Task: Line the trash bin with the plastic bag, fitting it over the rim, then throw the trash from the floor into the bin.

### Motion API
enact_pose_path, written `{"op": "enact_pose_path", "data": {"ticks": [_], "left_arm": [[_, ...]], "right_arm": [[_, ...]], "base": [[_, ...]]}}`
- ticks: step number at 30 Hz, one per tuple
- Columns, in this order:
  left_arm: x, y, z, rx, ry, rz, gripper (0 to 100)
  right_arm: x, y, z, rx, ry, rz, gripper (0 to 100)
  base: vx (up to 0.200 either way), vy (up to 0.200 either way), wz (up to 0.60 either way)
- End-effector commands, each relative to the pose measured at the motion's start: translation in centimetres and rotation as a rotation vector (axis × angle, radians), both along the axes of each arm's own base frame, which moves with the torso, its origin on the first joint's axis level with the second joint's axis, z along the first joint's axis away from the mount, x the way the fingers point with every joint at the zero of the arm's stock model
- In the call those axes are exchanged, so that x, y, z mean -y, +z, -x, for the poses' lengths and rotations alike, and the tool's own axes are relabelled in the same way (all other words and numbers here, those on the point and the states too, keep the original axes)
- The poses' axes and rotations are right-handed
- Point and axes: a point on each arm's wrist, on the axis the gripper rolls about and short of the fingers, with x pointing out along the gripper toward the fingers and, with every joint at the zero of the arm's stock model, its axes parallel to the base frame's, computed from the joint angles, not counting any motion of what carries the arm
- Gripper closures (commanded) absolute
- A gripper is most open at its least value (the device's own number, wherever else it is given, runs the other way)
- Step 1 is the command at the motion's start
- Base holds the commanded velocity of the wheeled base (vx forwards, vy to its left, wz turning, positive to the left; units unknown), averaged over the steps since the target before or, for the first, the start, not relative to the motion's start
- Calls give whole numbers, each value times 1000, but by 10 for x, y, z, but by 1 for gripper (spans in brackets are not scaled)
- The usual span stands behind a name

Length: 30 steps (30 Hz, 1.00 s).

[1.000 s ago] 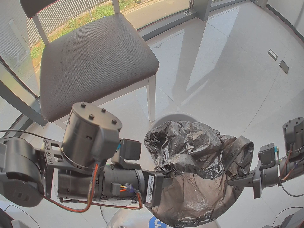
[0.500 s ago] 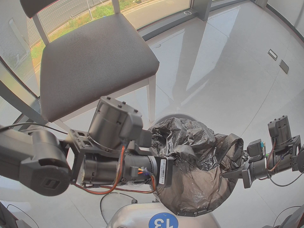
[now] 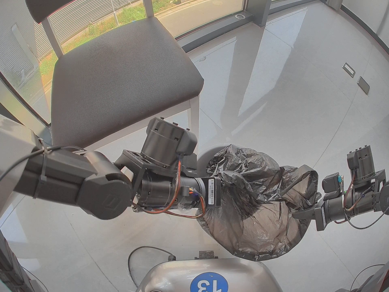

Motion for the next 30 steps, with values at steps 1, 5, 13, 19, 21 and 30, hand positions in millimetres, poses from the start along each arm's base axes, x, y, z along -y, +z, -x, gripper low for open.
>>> {"op": "enact_pose_path", "data": {"ticks": [1,5,13,19,21,30], "left_arm": [[-7,-6,-18,-7,50,-9,100],[-19,-8,-27,11,67,-31,100],[-27,-18,-40,15,83,-67,100],[-25,-28,-48,0,89,-81,100],[-21,-31,-52,0,91,-83,100],[-16,-32,-75,36,113,-68,100]], "right_arm": [[-4,0,-16,2,0,1,100],[-8,-2,-35,3,1,2,100],[-17,-17,-72,-16,10,17,100],[-19,-33,-96,-45,4,27,100],[-19,-42,-102,-58,0,31,100],[-12,-60,-123,-6,-28,22,100]], "base": [[0,0,0],[0,0,0],[0,0,0],[0,0,0],[0,0,0],[0,0,0]]}}
